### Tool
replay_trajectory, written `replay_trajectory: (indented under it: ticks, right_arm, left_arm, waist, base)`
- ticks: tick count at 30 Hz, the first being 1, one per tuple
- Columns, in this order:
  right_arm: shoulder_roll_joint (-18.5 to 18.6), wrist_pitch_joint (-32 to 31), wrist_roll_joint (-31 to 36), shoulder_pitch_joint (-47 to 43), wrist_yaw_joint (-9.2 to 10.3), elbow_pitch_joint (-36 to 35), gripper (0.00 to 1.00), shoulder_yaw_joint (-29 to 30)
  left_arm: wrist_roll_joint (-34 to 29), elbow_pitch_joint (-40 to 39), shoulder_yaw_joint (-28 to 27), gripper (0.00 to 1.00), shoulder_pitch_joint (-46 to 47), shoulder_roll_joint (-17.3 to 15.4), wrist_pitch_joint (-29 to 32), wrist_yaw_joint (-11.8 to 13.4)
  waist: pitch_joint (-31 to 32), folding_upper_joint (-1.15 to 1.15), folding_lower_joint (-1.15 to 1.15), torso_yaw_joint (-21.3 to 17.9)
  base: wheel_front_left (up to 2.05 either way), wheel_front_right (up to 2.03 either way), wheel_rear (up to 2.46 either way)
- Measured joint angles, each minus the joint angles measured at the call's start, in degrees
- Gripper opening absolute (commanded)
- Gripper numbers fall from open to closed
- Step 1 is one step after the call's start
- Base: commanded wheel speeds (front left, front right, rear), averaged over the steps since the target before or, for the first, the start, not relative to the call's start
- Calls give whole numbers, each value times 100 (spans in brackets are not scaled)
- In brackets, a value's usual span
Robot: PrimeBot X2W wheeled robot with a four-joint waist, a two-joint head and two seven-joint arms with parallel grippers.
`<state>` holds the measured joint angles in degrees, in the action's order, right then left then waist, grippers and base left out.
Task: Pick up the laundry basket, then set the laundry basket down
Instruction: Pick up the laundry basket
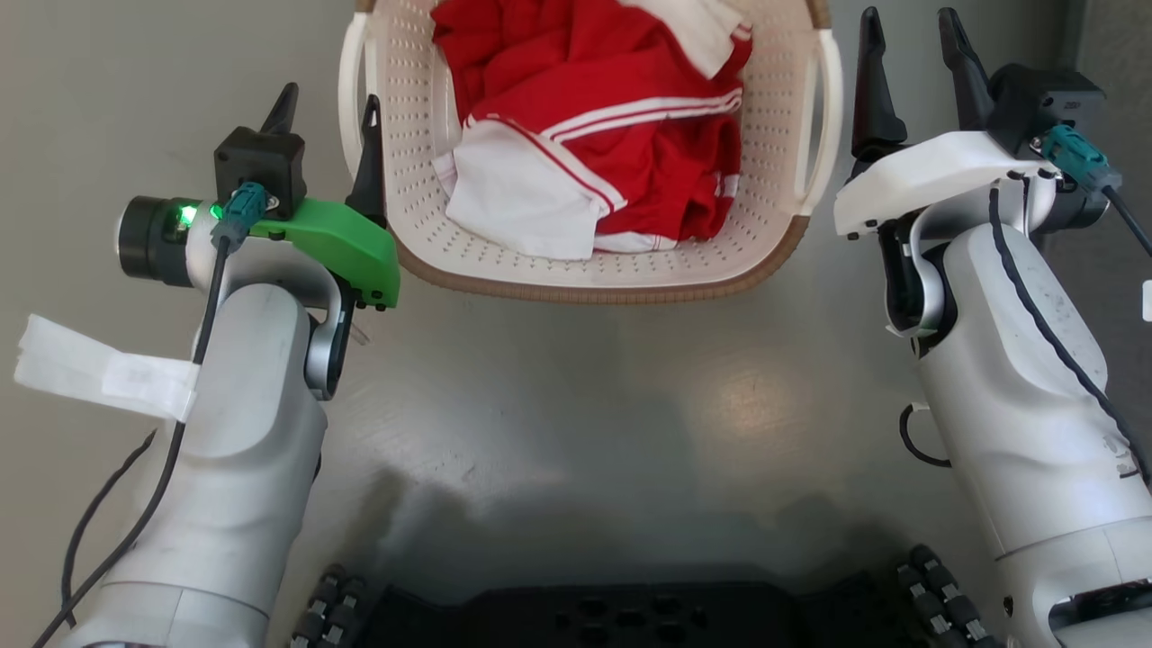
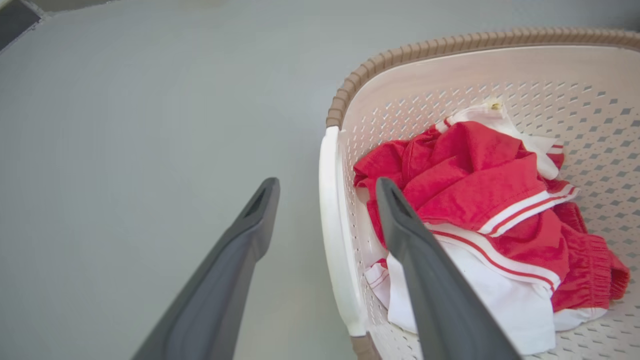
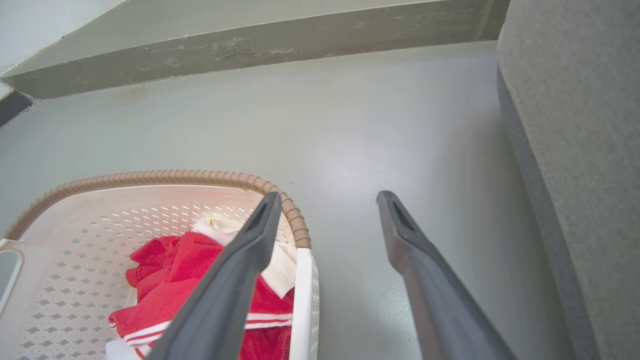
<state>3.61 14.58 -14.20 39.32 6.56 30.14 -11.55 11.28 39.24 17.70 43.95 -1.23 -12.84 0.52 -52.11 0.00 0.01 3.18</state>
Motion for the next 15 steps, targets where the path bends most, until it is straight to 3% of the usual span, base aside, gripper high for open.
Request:
replay_trajectory:
  ticks: [15]
  right_arm:
    - [9,1,-367,257,-76,688,100,-386]
  left_arm:
    - [269,833,292,100,438,12,-90,-58]
  waist:
    - [-425,0,0,24]
  base:
    - [0,0,0]
